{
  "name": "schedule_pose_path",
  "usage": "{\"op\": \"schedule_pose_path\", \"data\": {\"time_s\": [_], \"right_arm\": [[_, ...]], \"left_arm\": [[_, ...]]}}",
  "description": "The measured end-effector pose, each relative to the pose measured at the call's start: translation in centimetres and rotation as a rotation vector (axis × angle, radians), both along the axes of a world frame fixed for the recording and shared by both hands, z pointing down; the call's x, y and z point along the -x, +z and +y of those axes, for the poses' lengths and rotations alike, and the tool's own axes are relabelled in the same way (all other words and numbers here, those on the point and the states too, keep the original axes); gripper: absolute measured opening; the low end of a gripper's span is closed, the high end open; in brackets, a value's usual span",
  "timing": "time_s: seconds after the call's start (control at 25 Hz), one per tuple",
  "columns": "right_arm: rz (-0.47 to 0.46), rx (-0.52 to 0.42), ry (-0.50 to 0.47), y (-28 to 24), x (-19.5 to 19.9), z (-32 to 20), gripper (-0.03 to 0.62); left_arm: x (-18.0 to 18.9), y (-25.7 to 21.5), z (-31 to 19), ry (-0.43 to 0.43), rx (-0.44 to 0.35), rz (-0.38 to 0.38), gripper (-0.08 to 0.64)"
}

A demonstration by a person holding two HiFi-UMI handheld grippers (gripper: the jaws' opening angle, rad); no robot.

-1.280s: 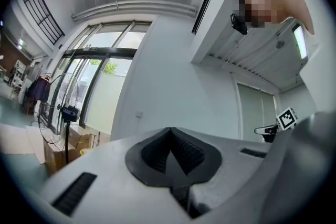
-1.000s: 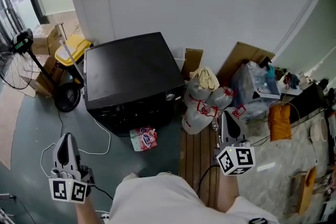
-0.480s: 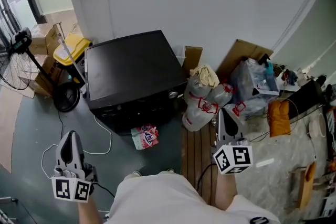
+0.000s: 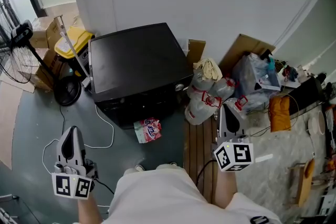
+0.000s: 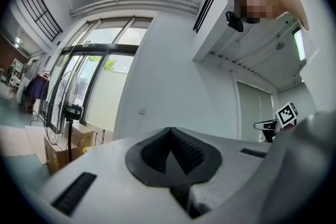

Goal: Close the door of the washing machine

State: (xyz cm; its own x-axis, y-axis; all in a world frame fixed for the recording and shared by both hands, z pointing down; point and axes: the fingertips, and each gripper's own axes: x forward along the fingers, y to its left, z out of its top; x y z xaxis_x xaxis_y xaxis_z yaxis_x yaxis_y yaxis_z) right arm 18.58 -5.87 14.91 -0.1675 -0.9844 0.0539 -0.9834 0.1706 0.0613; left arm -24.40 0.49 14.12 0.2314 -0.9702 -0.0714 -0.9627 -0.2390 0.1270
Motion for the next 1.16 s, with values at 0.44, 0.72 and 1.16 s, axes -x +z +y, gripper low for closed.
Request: {"op": "schedule_pose_path", "data": {"time_s": [0.44, 0.72, 1.16], "right_arm": [[0.055, 0.014, 0.013, 0.9, 2.6, 0.7, -0.003], [0.079, 0.008, 0.010, 0.8, 3.7, 1.5, -0.003], [0.097, 0.006, 0.017, 0.4, 4.3, 2.3, -0.003]], "left_arm": [[1.6, 0.7, 0.5, 0.018, 0.004, 0.016, 0.004], [2.3, 0.8, 0.9, 0.023, -0.001, 0.020, 0.004], [2.4, 0.8, 1.1, 0.037, 0.002, 0.033, 0.005]]}}
